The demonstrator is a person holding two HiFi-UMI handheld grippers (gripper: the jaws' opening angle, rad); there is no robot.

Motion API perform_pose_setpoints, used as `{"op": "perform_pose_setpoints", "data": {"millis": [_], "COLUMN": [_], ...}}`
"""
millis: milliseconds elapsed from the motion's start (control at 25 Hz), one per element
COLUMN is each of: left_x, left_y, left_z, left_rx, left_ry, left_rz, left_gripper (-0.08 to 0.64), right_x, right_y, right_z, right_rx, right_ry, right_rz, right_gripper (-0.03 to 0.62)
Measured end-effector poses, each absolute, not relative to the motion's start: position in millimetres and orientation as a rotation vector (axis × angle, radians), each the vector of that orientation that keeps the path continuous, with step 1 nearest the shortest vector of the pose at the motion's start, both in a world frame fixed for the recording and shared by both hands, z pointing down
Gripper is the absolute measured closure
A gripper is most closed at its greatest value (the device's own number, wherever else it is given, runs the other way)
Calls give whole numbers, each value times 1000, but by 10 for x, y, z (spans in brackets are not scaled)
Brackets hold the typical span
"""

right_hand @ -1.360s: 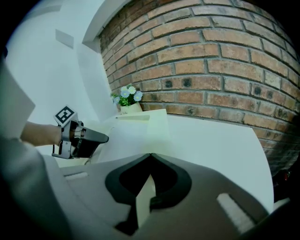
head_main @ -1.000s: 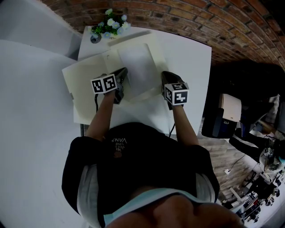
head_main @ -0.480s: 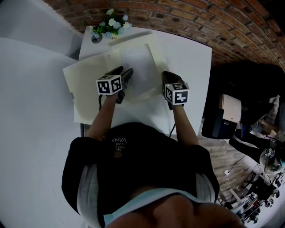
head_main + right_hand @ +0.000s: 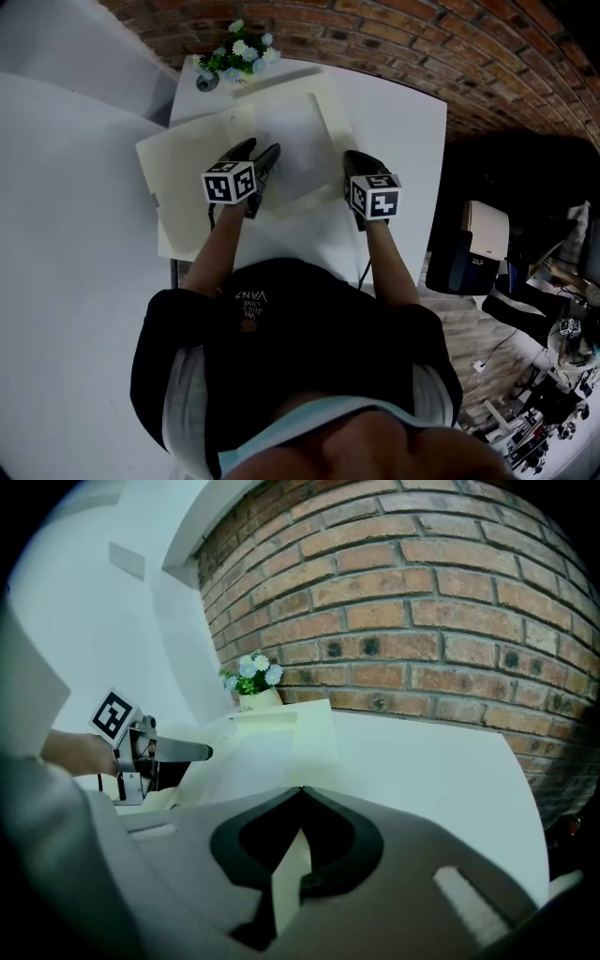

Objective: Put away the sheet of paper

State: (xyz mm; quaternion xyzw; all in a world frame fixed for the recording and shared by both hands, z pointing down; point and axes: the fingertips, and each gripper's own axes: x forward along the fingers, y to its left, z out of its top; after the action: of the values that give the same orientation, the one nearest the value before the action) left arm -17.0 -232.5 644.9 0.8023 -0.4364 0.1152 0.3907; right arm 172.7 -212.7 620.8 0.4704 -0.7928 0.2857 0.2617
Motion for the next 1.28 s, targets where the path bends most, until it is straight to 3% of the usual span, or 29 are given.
{"op": "perform_pose_setpoints", "data": {"millis": [240, 600, 1280], "left_x": [-211, -324, -605], "left_y": [-2282, -2232, -2045], "left_z": [6325, 6141, 5793], "left_rx": [2036, 2097, 2167], "left_ry": [-1095, -1104, -1137], "left_rz": [245, 220, 147], "left_gripper": [301, 462, 560], "right_x": [1759, 1799, 1644], "right_y": [-2142, -2100, -1955], "right_z": [6167, 6093, 5788], "right_rx": [1306, 1390, 1480], "right_ry": [-2161, -2187, -2255], "right_rz": [818, 855, 814], "right_gripper": [594, 594, 594]}}
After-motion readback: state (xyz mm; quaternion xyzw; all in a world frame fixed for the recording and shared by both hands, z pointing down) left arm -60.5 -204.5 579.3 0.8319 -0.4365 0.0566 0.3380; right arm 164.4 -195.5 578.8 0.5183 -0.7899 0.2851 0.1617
